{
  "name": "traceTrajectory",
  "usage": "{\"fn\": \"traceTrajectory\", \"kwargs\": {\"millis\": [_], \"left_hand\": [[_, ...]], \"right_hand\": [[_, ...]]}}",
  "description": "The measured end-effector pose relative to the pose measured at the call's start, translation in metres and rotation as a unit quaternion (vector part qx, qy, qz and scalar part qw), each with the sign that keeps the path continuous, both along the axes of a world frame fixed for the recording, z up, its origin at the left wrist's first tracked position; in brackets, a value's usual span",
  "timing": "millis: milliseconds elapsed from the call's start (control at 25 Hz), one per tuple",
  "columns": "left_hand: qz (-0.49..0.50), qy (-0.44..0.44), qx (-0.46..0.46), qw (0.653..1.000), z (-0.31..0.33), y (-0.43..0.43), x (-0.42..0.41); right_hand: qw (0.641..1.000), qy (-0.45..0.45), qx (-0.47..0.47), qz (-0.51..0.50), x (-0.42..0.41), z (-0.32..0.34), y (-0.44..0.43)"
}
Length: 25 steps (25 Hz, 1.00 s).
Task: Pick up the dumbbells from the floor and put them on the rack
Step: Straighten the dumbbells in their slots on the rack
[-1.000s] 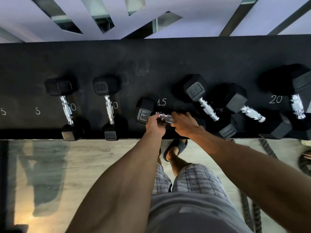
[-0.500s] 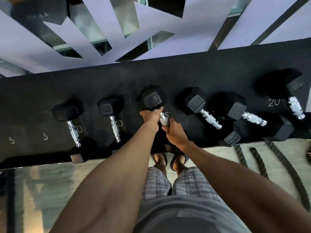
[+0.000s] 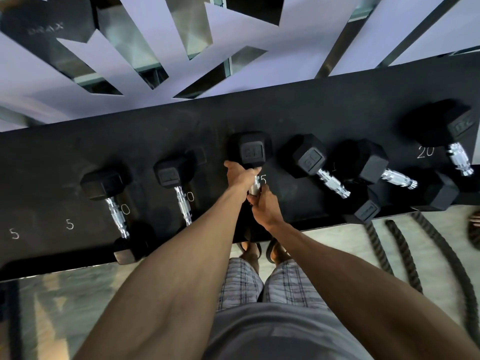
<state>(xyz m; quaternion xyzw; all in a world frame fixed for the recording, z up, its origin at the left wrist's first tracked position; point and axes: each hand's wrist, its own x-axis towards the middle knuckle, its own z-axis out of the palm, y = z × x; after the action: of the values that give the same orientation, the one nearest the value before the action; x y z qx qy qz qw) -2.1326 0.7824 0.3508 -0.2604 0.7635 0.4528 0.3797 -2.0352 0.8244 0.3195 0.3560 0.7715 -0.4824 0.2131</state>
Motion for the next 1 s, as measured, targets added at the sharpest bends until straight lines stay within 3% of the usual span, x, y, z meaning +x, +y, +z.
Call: {"fn": "traceTrajectory", "kwargs": {"millis": [440,600,720,880,1000], "left_hand": [[0.019,-0.010,-0.030,0.999,0.003,0.007,0.012],[0.000,-0.016,-0.152,0.988,0.008,0.023,0.024],[0.039,-0.038,-0.191,0.980,0.014,0.041,0.037],[0.127,0.004,-0.170,0.977,0.017,0.067,0.062],[0.179,-0.017,-0.083,0.980,0.002,0.097,0.086]], "right_hand": [[0.996,-0.050,0.014,0.070,0.001,0.001,0.007],[0.979,-0.048,0.110,0.163,0.011,0.021,0.045],[0.957,-0.047,0.217,0.189,0.035,0.035,0.096],[0.938,-0.033,0.286,0.195,0.058,0.043,0.149],[0.928,0.000,0.304,0.216,0.072,0.044,0.183]]}}
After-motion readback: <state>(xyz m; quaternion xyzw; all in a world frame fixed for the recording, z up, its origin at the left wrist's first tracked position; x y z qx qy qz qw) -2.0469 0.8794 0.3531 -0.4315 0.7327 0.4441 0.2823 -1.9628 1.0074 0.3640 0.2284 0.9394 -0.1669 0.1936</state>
